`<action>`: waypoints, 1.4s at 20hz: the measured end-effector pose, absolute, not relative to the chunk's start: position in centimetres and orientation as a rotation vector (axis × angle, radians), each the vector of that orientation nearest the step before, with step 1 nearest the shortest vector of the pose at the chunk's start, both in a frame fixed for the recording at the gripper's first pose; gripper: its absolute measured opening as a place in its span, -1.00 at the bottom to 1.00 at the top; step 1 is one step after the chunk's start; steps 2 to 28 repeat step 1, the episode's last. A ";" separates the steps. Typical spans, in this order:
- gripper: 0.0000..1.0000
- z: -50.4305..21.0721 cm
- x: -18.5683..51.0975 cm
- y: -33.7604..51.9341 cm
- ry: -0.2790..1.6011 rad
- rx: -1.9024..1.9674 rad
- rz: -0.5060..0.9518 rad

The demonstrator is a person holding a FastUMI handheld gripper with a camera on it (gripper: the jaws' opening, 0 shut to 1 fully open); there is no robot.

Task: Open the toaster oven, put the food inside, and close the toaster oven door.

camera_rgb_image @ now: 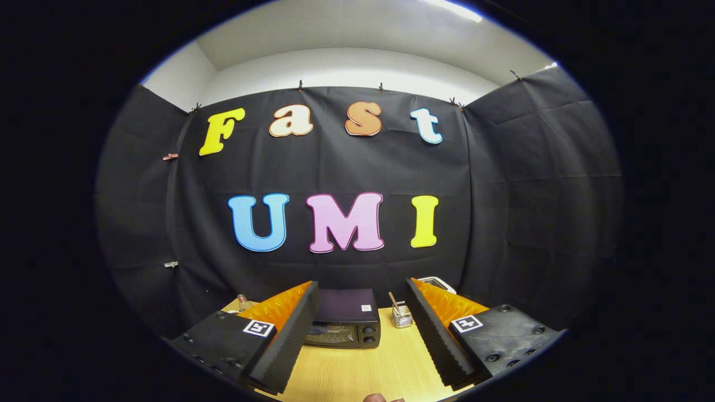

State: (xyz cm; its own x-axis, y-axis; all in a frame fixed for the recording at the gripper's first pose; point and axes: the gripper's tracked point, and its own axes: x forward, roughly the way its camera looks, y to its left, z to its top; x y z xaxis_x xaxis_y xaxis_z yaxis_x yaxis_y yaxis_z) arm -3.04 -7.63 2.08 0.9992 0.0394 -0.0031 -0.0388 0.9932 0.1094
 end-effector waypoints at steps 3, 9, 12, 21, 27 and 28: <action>0.97 2.1 -3.0 -7.6 0.005 0.115 0.044; 0.97 2.1 -3.0 -7.6 0.005 0.115 0.044; 0.97 2.1 -3.0 -7.6 0.005 0.115 0.044; 0.97 2.1 -3.0 -7.6 0.005 0.115 0.044; 0.97 2.1 -3.0 -7.6 0.005 0.115 0.044; 0.97 2.1 -3.0 -7.6 0.005 0.115 0.044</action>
